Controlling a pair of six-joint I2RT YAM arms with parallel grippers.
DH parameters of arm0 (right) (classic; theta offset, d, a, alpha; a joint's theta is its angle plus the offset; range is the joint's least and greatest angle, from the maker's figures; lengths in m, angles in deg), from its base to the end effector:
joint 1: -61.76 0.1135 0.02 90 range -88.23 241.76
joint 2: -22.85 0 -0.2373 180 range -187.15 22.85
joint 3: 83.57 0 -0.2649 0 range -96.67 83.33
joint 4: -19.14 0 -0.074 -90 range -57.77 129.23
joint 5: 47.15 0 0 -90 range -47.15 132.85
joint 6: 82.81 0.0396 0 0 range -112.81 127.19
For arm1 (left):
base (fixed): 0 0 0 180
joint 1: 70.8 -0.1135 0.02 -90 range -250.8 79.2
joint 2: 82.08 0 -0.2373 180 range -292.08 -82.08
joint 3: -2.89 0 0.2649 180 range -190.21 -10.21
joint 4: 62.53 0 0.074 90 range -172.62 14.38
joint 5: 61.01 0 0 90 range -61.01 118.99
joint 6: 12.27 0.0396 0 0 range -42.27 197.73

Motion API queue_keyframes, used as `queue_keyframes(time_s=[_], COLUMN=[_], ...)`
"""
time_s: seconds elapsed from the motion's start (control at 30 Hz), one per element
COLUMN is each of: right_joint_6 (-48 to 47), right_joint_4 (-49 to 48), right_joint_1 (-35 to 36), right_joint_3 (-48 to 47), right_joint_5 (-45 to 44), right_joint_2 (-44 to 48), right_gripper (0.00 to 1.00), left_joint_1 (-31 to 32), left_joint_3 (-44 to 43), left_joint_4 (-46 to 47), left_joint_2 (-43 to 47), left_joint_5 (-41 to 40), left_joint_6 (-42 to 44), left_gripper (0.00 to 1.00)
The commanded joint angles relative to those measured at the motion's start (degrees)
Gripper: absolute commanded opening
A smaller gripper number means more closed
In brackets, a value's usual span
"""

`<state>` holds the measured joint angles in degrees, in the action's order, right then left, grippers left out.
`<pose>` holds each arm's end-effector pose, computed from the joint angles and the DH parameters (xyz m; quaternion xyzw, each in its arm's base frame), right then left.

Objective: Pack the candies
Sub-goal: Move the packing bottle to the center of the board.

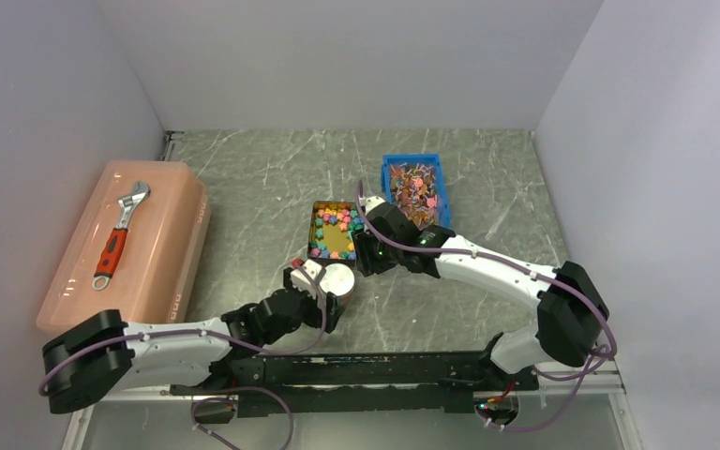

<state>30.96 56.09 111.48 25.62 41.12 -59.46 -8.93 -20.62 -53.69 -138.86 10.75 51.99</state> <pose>0.2098 0.2458 0.2109 -0.2047 0.9122 0.2009 0.2926 0.1114 -0.1821 0.1205 0.1758 0.8158 -0.2739 0.4781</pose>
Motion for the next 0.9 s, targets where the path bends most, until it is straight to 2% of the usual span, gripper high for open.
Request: queue_keyframes(time_s=[0.0, 0.23, 0.3, 0.43, 0.63, 0.77, 0.87], right_joint_6=[-0.45, -0.83, -0.90, -0.84, -0.65, -0.74, -0.66], right_joint_4=[-2.12, -1.55, -1.30, -1.27, -1.78, -1.97, -2.36], right_joint_1=[-0.49, -0.83, -0.93, -1.26, -1.46, -1.55, -1.54], right_joint_3=[-1.24, -1.13, -1.04, -0.14, 0.41, 0.31, 0.56], right_joint_5=[1.36, 1.39, 1.35, 1.36, 1.47, 1.47, 2.87], right_joint_2=[-0.27, -0.02, 0.41, 1.23, 1.08, 0.62, 0.59], right_gripper=[0.43, 0.43, 0.43, 0.43, 0.43, 0.43, 0.43], left_joint_1=[1.94, 3.49, 3.52, 3.52, 3.57, 3.52, 3.52], left_joint_3=[2.13, 5.19, 6.36, 6.67, 6.84, 6.92, 5.66], left_joint_4=[13.04, 30.76, 38.53, 51.41, 65.39, 72.78, 73.25], left_joint_2=[-4.18, -16.18, -20.39, -28.89, -38.58, -44.39, -47.04], left_joint_5=[-5.44, -9.45, -10.08, -9.16, -6.93, -7.25, -7.40], left_joint_6=[4.25, 6.80, 7.54, 9.72, 10.88, 12.03, 11.97], left_gripper=[0.99, 0.99, 1.00, 0.99, 0.99, 0.99, 0.99])
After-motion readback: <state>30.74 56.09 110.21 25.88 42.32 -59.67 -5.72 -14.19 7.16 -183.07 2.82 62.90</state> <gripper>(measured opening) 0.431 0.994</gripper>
